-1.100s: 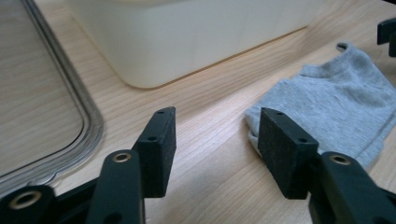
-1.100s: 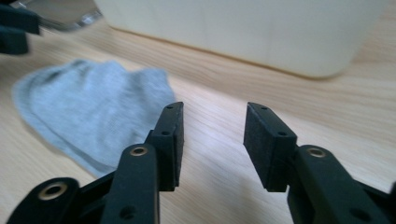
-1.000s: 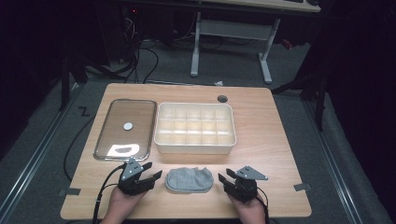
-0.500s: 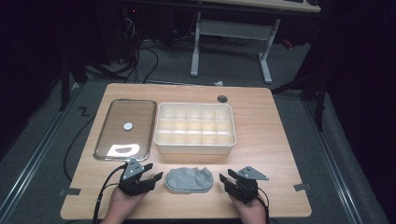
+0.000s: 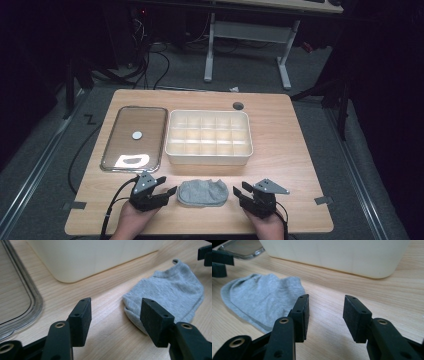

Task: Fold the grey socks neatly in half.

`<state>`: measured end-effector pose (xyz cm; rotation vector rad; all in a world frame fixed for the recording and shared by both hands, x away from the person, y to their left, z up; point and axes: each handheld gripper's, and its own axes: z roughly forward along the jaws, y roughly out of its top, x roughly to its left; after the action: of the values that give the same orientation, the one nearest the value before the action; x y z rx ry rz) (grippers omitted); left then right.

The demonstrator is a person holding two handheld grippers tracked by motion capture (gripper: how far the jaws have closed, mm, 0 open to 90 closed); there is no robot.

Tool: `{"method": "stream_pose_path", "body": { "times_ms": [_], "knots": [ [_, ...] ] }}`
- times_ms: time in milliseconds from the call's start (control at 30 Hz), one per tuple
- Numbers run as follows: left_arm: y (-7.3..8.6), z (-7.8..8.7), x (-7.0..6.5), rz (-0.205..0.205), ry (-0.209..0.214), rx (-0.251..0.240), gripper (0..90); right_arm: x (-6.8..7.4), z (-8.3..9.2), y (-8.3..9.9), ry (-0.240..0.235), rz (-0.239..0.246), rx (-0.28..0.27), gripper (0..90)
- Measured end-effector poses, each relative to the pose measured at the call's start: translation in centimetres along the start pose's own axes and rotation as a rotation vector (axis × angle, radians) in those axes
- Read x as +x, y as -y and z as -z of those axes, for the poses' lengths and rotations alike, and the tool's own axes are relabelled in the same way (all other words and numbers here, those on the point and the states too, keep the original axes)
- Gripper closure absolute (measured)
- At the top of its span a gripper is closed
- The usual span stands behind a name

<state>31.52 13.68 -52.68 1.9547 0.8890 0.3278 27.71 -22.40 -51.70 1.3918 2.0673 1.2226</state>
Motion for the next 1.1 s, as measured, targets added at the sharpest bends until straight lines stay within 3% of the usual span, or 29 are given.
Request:
{"method": "stream_pose_path", "body": {
  "times_ms": [133,300,533,667,900,1100],
  "knots": [
    [0.0,-0.1,-0.5,-0.020,0.015,0.000,43.2,0.4,-0.1,-0.1,-0.017,-0.003,-0.002,59.0],
    [-0.1,-0.3,-1.9,-0.101,0.049,0.014,49.1,1.1,-0.6,-0.3,-0.051,0.006,0.024,62.2],
    [-0.1,-0.5,-3.2,-0.158,0.090,0.019,55.3,2.5,-1.3,-0.3,-0.067,0.013,0.061,62.7],
    [0.0,-0.7,-3.4,-0.171,0.101,0.031,57.1,3.0,-1.9,-0.1,-0.032,0.037,0.093,60.8],
    [0.1,-0.9,-3.5,-0.182,0.105,0.046,57.3,3.6,-3.0,0.2,-0.035,0.064,0.150,55.5],
    [0.2,-1.0,-3.6,-0.183,0.103,0.056,56.6,3.8,-3.1,0.4,-0.048,0.076,0.140,61.9]
  ]
}}
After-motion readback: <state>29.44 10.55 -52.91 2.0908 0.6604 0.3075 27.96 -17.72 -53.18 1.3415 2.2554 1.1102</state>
